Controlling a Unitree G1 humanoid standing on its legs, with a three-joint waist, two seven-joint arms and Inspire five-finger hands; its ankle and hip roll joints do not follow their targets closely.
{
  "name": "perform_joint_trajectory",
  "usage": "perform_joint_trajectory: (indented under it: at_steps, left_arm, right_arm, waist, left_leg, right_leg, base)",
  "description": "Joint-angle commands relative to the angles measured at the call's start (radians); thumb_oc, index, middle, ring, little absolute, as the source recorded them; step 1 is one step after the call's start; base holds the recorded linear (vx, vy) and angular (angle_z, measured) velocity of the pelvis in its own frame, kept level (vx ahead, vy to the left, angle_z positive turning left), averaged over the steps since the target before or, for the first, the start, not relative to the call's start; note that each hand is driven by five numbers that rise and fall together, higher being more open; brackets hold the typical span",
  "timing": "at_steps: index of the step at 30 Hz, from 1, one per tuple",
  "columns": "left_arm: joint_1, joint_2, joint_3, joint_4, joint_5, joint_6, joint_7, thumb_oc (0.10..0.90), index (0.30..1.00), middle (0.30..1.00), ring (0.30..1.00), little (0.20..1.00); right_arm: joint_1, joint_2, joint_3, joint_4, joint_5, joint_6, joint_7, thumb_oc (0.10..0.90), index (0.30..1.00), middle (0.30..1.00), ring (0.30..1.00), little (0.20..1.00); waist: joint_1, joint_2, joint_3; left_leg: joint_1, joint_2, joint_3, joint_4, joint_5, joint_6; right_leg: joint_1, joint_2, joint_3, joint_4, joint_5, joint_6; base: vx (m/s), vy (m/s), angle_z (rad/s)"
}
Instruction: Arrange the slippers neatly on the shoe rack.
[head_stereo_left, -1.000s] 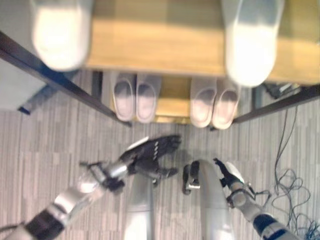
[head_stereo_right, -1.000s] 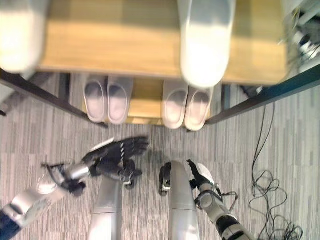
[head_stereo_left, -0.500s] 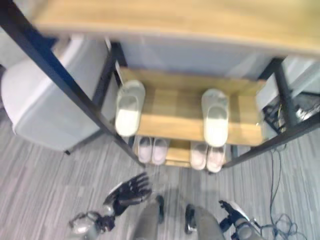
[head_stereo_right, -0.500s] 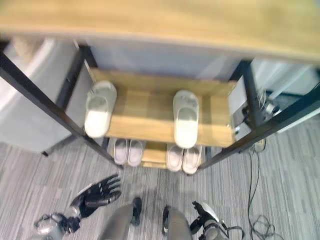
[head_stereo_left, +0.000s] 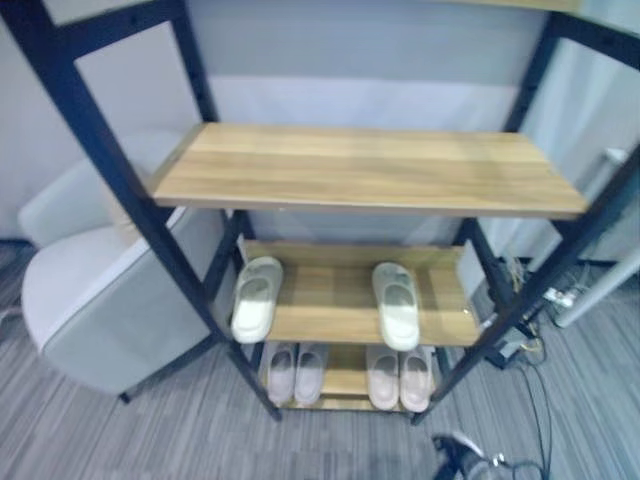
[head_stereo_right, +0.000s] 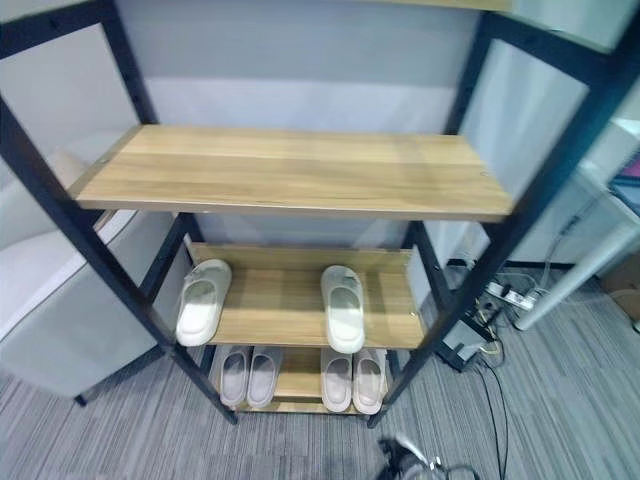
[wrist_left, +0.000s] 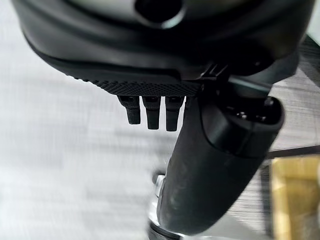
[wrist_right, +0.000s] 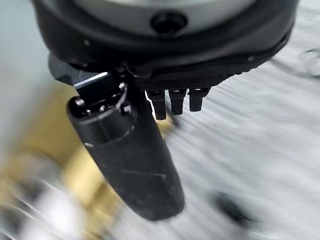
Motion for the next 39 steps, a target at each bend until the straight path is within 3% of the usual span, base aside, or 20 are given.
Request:
perform_joint_trajectory:
  at_steps: [1, 7, 12, 15, 18, 22, 23, 25, 27, 30, 34, 39]
  left_arm:
    - [-0.038, 0.018, -0.083, -0.029, 0.162, 0.002, 0.074, 0.8, 0.9, 0.9, 0.9, 0.9]
    - [-0.115, 0.024, -0.178, -0.123, 0.239, -0.006, 0.101, 0.8, 0.9, 0.9, 0.9, 0.9]
    - [-0.147, 0.013, -0.233, -0.204, 0.251, -0.026, 0.105, 0.8, 0.9, 0.9, 0.9, 0.9]
    - [-0.122, -0.009, -0.225, -0.201, 0.238, -0.03, 0.104, 0.8, 0.9, 0.9, 0.9, 0.9]
    - [-0.096, -0.032, -0.242, -0.154, 0.295, -0.026, 0.072, 0.8, 0.9, 0.9, 0.9, 0.9]
    - [-0.085, -0.04, -0.236, -0.126, 0.316, -0.021, 0.053, 0.8, 0.9, 0.9, 0.9, 0.9]
    - [-0.064, -0.048, -0.219, -0.118, 0.325, -0.02, 0.036, 0.8, 0.9, 0.9, 0.9, 0.9]
    - [-0.051, -0.048, -0.148, -0.126, 0.294, -0.042, 0.034, 0.8, 0.9, 0.9, 0.9, 0.9]
    - [-0.033, -0.041, -0.098, -0.144, 0.286, -0.071, -0.004, 0.8, 0.9, 0.9, 0.9, 0.9]
    - [-0.014, -0.034, -0.106, -0.178, 0.267, -0.093, -0.018, 0.8, 0.9, 0.9, 0.9, 0.9]
    - [0.001, -0.039, -0.149, -0.218, 0.245, -0.092, -0.017, 0.8, 0.9, 0.9, 0.9, 0.9]
    - [0.021, -0.054, -0.182, -0.224, 0.248, -0.093, -0.031, 0.8, 0.9, 0.9, 0.9, 0.9]
  right_arm:
    - [-0.081, -0.029, 0.002, -0.076, 0.021, -0.065, -0.049, 0.8, 0.9, 0.9, 0.9, 0.9]
    - [-0.083, -0.122, -0.04, -0.25, -0.069, -0.075, -0.125, 0.8, 0.9, 0.9, 0.9, 0.9]
    - [-0.074, -0.199, -0.049, -0.409, -0.195, -0.069, -0.166, 0.8, 0.9, 0.9, 0.9, 0.9]
    - [-0.073, -0.254, -0.092, -0.572, -0.218, -0.083, -0.185, 0.8, 0.9, 0.9, 0.9, 0.9]
    - [-0.068, -0.297, -0.131, -0.757, -0.215, -0.115, -0.177, 0.8, 0.9, 0.9, 0.9, 0.9]
    - [-0.075, -0.305, -0.117, -0.816, -0.215, -0.133, -0.156, 0.8, 0.9, 0.9, 0.9, 0.9]
    - [-0.079, -0.422, -0.266, -1.073, -0.048, -0.177, -0.097, 0.8, 0.9, 0.9, 0.9, 0.9]
    - [0.338, -0.444, -0.42, -1.428, -0.007, -0.279, 0.015, 0.8, 0.9, 0.9, 0.9, 0.9]
    - [0.592, -0.486, -0.571, -1.564, 0.09, -0.349, 0.148, 0.8, 0.9, 0.9, 0.9, 0.9]
    - [0.573, -0.518, -0.598, -1.49, 0.096, -0.348, 0.145, 0.8, 0.9, 0.9, 0.9, 0.9]
    - [0.431, -0.476, -0.546, -1.326, 0.031, -0.299, 0.07, 0.8, 0.9, 0.9, 0.9, 0.9]
    - [0.352, -0.444, -0.52, -1.244, 0.011, -0.29, 0.035, 0.8, 0.9, 0.9, 0.9, 0.9]
  waist:
    - [0.024, 0.006, 0.024]
    - [-0.008, 0.016, 0.056]
    - [-0.019, 0.017, 0.046]
    - [-0.008, 0.016, 0.018]
    - [-0.009, 0.019, 0.003]
    - [-0.01, 0.024, -0.005]
    - [-0.024, 0.023, -0.016]
    - [-0.066, 0.029, -0.007]
    - [-0.107, 0.033, -0.003]
    - [-0.109, 0.035, -0.005]
    - [-0.08, 0.039, -0.008]
    - [-0.057, 0.044, -0.014]
  left_leg:
    - [0.094, -0.024, 0.016, -0.075, -0.035, 0.011]
    - [0.091, -0.04, 0.028, -0.072, -0.035, 0.033]
    - [0.091, -0.043, 0.014, -0.057, -0.047, 0.04]
    - [0.1, -0.034, 0.009, -0.069, -0.044, 0.047]
    - [0.123, -0.024, 0.0, -0.113, -0.029, 0.045]
    - [0.132, -0.017, -0.005, -0.144, -0.013, 0.038]
    - [0.134, -0.008, -0.006, -0.163, -0.001, 0.029]
    - [0.139, -0.001, 0.007, -0.169, -0.001, 0.025]
    - [0.127, 0.007, 0.019, -0.169, 0.005, 0.016]
    - [0.113, 0.015, 0.022, -0.169, 0.013, 0.009]
    - [0.085, 0.01, 0.012, -0.169, 0.015, 0.012]
    - [0.074, 0.004, 0.005, -0.169, 0.023, 0.014]
  right_leg:
    - [-0.089, -0.073, 0.007, 0.074, 0.053, 0.097]
    - [-0.134, -0.069, 0.036, 0.166, 0.056, 0.125]
    - [-0.102, -0.045, 0.07, 0.161, -0.008, 0.1]
    - [-0.092, -0.03, 0.107, 0.114, -0.004, 0.095]
    - [-0.064, -0.025, 0.113, 0.085, -0.01, 0.089]
    - [-0.053, -0.02, 0.102, 0.069, -0.017, 0.083]
    - [-0.048, -0.015, 0.096, 0.057, -0.015, 0.08]
    - [-0.048, -0.009, 0.104, 0.052, -0.013, 0.083]
    - [-0.055, 0.0, 0.106, 0.04, -0.005, 0.085]
    - [-0.059, 0.002, 0.1, 0.024, 0.005, 0.087]
    - [-0.056, -0.003, 0.07, -0.015, 0.018, 0.083]
    - [-0.052, -0.008, 0.057, -0.035, 0.03, 0.085]
  base:
    - [-0.09, 0.258, -0.27]
    - [-0.1, 0.105, -0.28]
    - [-0.02, -0.013, 0.09]
    - [0.05, -0.079, -0.08]
    - [0.08, -0.1, -0.11]
    - [0.03, -0.074, 0.07]
    - [0.03, -0.103, 0.12]
    - [0.0, -0.074, 0.44]
    - [-0.03, -0.054, -0.23]
    - [0.01, -0.019, -0.49]
    - [0.0, -0.007, -0.04]
    - [0.01, 0.011, 0.27]
